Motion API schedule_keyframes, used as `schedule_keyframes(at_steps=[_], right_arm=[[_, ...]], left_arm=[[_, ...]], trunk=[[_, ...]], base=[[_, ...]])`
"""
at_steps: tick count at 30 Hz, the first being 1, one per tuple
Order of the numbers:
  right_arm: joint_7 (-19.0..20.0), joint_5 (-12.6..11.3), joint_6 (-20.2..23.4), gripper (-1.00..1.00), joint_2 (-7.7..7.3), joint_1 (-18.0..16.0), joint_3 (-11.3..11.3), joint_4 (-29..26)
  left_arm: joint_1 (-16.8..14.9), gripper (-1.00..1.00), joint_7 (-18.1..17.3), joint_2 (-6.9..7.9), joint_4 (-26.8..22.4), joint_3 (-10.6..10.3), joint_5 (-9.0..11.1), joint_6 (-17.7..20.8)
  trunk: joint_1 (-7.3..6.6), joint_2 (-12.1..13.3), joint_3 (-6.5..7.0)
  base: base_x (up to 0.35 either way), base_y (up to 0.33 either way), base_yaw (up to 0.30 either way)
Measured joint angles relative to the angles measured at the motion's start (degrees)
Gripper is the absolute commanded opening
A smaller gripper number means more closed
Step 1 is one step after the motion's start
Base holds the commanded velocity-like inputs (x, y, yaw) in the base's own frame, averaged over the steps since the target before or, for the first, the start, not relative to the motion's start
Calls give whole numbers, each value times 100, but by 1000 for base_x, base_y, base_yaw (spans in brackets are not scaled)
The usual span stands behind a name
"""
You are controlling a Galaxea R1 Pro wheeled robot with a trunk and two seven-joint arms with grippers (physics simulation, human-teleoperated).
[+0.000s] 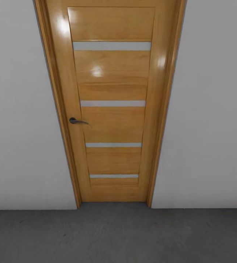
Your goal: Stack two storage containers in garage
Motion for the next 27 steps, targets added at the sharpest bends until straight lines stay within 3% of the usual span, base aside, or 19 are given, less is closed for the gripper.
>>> schedule_keyframes(at_steps=[7,20,27], right_arm=[[0,9,-5,100,0,0,6,0],[0,10,-5,100,0,-1,7,0],[0,17,-7,100,2,0,14,0]], left_arm=[[0,100,0,0,0,6,6,-1],[-1,100,0,8,0,8,11,-1],[0,100,5,6,0,7,9,0]], trunk=[[0,0,0],[0,0,0],[0,0,0]], base=[[3,47,0],[0,271,0],[0,77,0]])
